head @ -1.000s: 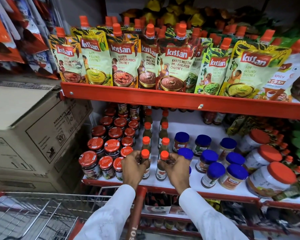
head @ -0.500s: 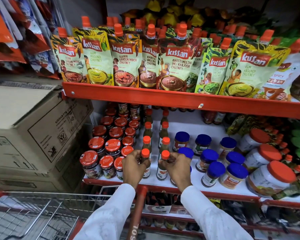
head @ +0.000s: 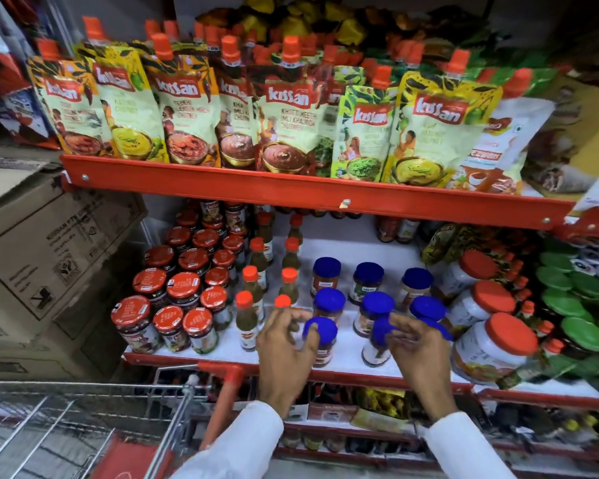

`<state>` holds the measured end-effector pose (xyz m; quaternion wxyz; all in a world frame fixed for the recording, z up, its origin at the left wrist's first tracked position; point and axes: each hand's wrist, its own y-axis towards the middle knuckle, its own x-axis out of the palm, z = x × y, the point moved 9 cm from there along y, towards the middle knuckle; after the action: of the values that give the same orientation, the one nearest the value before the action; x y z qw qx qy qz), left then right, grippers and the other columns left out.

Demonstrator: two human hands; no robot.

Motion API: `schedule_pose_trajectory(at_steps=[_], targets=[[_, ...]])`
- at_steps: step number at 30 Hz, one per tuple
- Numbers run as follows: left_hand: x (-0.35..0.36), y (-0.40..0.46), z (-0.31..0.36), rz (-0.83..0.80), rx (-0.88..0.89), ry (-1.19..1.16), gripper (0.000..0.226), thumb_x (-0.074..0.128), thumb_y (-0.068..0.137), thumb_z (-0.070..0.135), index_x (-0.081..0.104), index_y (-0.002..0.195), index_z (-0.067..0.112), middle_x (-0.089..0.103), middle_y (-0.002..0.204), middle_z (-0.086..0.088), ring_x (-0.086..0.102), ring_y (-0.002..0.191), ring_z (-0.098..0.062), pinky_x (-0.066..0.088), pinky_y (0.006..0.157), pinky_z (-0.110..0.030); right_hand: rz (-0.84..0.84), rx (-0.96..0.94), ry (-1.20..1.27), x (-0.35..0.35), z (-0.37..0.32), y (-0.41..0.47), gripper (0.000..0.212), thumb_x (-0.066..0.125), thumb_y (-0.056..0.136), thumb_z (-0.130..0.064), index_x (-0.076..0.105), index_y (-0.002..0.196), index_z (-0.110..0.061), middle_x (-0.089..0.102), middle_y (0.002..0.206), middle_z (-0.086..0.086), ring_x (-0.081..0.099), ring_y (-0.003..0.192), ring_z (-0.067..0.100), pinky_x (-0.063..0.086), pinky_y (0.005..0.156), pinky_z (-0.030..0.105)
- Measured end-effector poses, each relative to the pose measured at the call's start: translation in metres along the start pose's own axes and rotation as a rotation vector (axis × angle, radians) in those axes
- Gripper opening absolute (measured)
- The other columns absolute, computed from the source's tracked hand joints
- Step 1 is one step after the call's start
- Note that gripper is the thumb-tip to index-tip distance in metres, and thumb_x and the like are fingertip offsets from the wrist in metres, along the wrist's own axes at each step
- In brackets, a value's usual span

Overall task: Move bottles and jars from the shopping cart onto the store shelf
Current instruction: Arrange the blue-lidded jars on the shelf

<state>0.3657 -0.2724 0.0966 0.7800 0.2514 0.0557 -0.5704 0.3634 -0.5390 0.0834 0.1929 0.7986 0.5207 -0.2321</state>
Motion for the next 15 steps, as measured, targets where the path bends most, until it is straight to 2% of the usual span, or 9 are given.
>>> schedule_pose_trajectory(at_steps=[1,3,4,6,8,10,12,13,15], targets=[[0.022,-0.003,0.0,-0.069,-0.049,-0.024,0.014,0.072,0.078,0.014,0.066,0.084,0.026,0.067,0.078,0.007,0.06,0.067,-0.005,0.05,0.062,-0.018,0.003,-0.007,-0.036,-0.01,0.007,0.007,0.041,0.061,0.077,0.012,0.069,0.114,-0.003,0.074,0.105,0.007,0.068,0.083,0.018,0.05,0.065,0.006],[0.067,-0.008,-0.003,-0.217,-0.161,-0.051,0.011,0.07,0.077,0.019,0.065,0.085,0.026,0.07,0.076,0.005,0.06,0.06,-0.003,0.059,0.065,-0.031,-0.048,-0.021,-0.101,-0.017,0.013,0.02,0.046,0.055,0.078,0.013,0.064,0.121,-0.002,0.073,0.109,0.016,0.069,0.095,0.029,0.052,0.071,0.027],[0.085,-0.01,-0.005,-0.277,-0.203,-0.03,0.013,0.071,0.077,0.019,0.064,0.086,0.026,0.071,0.08,0.005,0.06,0.059,-0.002,0.06,0.069,-0.033,-0.099,-0.028,-0.125,-0.014,0.015,0.025,0.049,0.054,0.078,0.013,0.061,0.124,-0.002,0.071,0.112,0.016,0.067,0.1,0.031,0.049,0.074,0.029],[0.118,-0.015,-0.004,-0.366,-0.257,0.025,0.021,0.075,0.079,0.014,0.062,0.091,0.025,0.069,0.089,0.007,0.059,0.057,0.0,0.055,0.07,-0.028,-0.212,-0.085,-0.167,-0.004,0.015,0.033,0.053,0.052,0.077,0.015,0.059,0.125,-0.004,0.068,0.117,0.016,0.064,0.107,0.031,0.045,0.079,0.027],[0.14,-0.02,-0.003,-0.413,-0.314,0.04,0.026,0.077,0.079,0.012,0.065,0.1,0.021,0.066,0.092,0.008,0.062,0.062,-0.005,0.048,0.072,-0.023,-0.296,-0.163,-0.263,0.007,0.014,0.039,0.052,0.049,0.075,0.016,0.061,0.121,-0.005,0.068,0.115,0.018,0.063,0.106,0.032,0.045,0.079,0.028],[0.152,-0.025,-0.007,-0.42,-0.356,0.071,0.035,0.08,0.076,0.016,0.069,0.109,0.015,0.068,0.096,0.004,0.07,0.073,-0.014,0.052,0.076,-0.025,-0.369,-0.199,-0.348,0.016,0.014,0.041,0.049,0.046,0.076,0.015,0.06,0.119,-0.005,0.068,0.111,0.02,0.063,0.102,0.034,0.047,0.079,0.034],[0.157,-0.028,-0.008,-0.401,-0.371,0.095,0.039,0.082,0.073,0.015,0.07,0.11,0.014,0.074,0.102,0.0,0.074,0.078,-0.015,0.058,0.08,-0.03,-0.397,-0.222,-0.389,0.022,0.016,0.045,0.048,0.046,0.077,0.013,0.06,0.118,-0.006,0.068,0.109,0.019,0.063,0.1,0.035,0.049,0.082,0.037],[0.159,-0.028,-0.008,-0.388,-0.368,0.09,0.037,0.081,0.074,0.011,0.07,0.109,0.014,0.076,0.103,-0.001,0.073,0.075,-0.009,0.059,0.078,-0.027,-0.4,-0.226,-0.4,0.024,0.018,0.047,0.046,0.047,0.077,0.012,0.061,0.116,-0.008,0.069,0.107,0.018,0.064,0.099,0.035,0.051,0.081,0.038],[0.162,-0.028,-0.006,-0.367,-0.353,0.053,0.032,0.073,0.077,-0.001,0.071,0.107,0.009,0.076,0.097,-0.002,0.066,0.063,0.007,0.051,0.063,-0.008,-0.402,-0.229,-0.412,0.027,0.021,0.05,0.045,0.048,0.075,0.011,0.062,0.11,-0.013,0.071,0.098,0.016,0.065,0.09,0.035,0.055,0.076,0.041]])
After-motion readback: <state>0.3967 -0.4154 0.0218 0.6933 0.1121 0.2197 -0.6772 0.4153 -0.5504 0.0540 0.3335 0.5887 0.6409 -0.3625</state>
